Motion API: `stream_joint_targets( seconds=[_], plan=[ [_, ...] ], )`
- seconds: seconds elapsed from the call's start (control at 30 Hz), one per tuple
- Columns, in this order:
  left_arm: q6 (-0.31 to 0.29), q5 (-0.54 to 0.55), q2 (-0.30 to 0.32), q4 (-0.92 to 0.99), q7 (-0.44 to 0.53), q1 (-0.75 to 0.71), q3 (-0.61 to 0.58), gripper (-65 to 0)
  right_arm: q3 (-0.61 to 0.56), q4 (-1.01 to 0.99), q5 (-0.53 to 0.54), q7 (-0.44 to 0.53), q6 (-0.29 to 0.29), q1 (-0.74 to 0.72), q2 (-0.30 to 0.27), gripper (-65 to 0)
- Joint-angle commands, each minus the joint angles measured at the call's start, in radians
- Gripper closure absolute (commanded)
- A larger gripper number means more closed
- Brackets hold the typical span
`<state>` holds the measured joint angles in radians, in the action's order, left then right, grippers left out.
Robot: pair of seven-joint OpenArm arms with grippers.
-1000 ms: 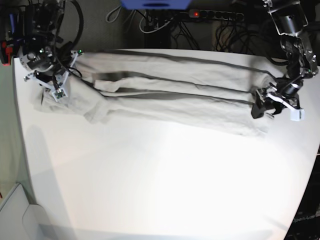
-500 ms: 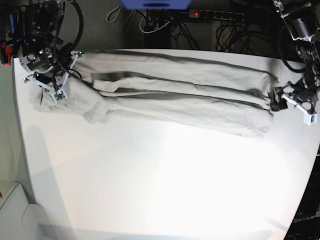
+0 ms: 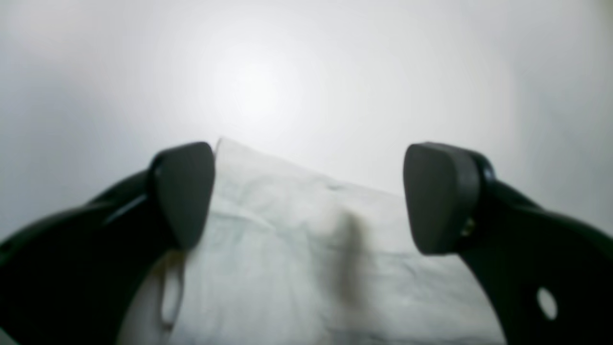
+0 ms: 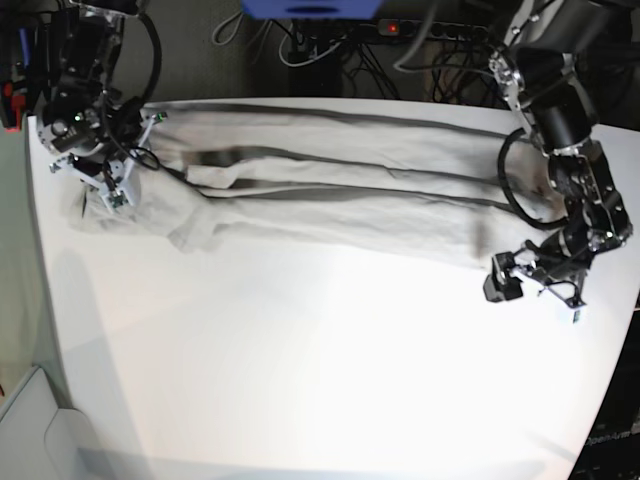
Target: Layout the t-shirt on the table in an organized manner, then fold the t-shirt properly
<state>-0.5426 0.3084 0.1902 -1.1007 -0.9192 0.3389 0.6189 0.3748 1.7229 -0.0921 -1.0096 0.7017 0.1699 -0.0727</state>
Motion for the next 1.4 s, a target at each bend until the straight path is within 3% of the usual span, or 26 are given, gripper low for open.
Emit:
stream_joint_targets(
  seconds=[0.0, 0.43, 0.5, 0.77, 0.93, 1.17, 1.37],
  plan=[
    [0.0, -0.008, 0.009, 0.011, 0.015, 0.033, 0.003, -61.0, 0.002, -0.004, -0.018, -0.016, -0.004, -0.007, -0.006, -29.1],
    [0.0, -0.041, 0.007, 0.207, 0.183, 0.044, -0.001, -60.0, 0.002, -0.01, -0.018, -0.016, -0.004, -0.013, -0.006, -29.1],
    [0.0, -0.041, 0.007, 0.222, 0.191, 0.044, -0.001, -54.3, 0.002, -0.01, -0.018, -0.016, -0.004, -0.013, -0.006, -29.1],
    [0.0, -0.041, 0.007, 0.23, 0.182, 0.042, 0.002, -14.6, 0.002, -0.01, -0.019, -0.016, -0.004, -0.013, -0.008, -29.1],
    [0.0, -0.036, 0.007, 0.23, 0.18, 0.041, 0.003, -1.0, 0.002, -0.011, -0.019, -0.016, -0.004, -0.013, -0.014, -29.1],
    [0.0, -0.03, 0.007, 0.186, 0.105, 0.039, 0.005, -0.4, 0.002, -0.011, -0.019, -0.016, -0.004, -0.013, -0.014, -29.1],
    [0.0, -0.03, -0.004, -0.017, -0.011, -0.037, 0.006, -0.4, 0.002, -0.013, -0.019, -0.016, -0.004, -0.025, -0.014, -29.1]
  ],
)
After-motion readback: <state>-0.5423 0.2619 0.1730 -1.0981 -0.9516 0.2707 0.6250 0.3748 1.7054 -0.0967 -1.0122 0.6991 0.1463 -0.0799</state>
